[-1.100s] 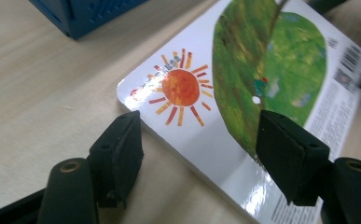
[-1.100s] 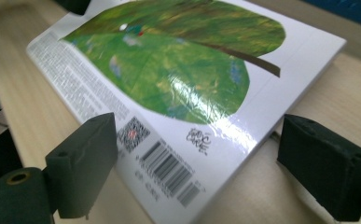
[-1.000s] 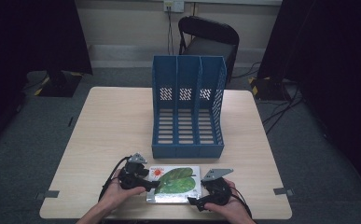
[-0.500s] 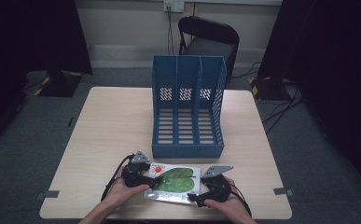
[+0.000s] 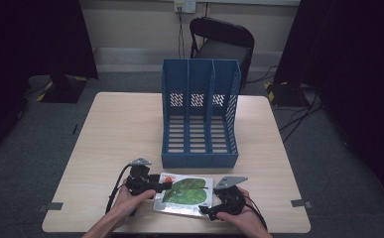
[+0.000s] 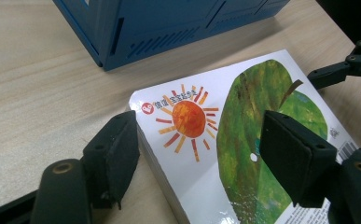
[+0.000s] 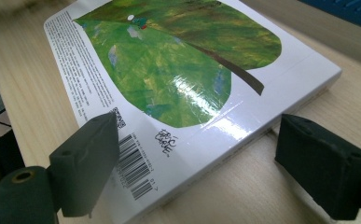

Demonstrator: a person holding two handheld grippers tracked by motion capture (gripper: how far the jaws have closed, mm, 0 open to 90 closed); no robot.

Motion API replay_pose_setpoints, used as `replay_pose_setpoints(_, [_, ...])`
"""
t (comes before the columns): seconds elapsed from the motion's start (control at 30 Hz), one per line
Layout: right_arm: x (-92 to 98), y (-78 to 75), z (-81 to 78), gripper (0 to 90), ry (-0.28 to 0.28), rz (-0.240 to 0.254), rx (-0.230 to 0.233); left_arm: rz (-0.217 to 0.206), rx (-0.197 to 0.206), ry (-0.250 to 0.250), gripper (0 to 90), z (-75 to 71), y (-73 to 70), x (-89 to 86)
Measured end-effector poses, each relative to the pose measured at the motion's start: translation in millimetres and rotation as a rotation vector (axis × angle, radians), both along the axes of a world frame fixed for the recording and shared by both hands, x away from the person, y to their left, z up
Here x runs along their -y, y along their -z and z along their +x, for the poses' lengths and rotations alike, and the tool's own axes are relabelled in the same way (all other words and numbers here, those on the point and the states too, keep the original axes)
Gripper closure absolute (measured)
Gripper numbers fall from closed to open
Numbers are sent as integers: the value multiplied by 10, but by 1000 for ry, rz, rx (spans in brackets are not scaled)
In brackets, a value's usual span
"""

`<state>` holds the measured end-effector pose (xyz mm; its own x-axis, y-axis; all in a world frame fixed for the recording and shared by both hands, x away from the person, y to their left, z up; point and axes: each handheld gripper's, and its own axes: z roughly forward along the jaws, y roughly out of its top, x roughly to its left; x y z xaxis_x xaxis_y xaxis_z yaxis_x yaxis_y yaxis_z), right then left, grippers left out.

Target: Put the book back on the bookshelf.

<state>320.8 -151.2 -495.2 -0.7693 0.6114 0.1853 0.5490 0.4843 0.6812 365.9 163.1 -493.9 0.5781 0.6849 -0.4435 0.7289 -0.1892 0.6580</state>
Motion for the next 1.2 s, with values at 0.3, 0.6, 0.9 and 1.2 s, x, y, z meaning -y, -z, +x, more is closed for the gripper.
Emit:
replay_pose_setpoints(0.3, [1,-6,12,117,1,-3,-6,-71,-9,14,351,-47,-69,-103])
replay_pose_setpoints(0.6, [20,-3,27,103,20,3,-10,-188,-67,-12,400,-47,-60,-170])
replay_pose_setpoints(0.9, [33,-24,26,111,31,17,-2,-310,-82,-37,457,-38,-78,-222])
replay_pose_setpoints(1.2, [30,-31,23,115,32,12,8,-279,-86,-24,465,-44,-68,-209])
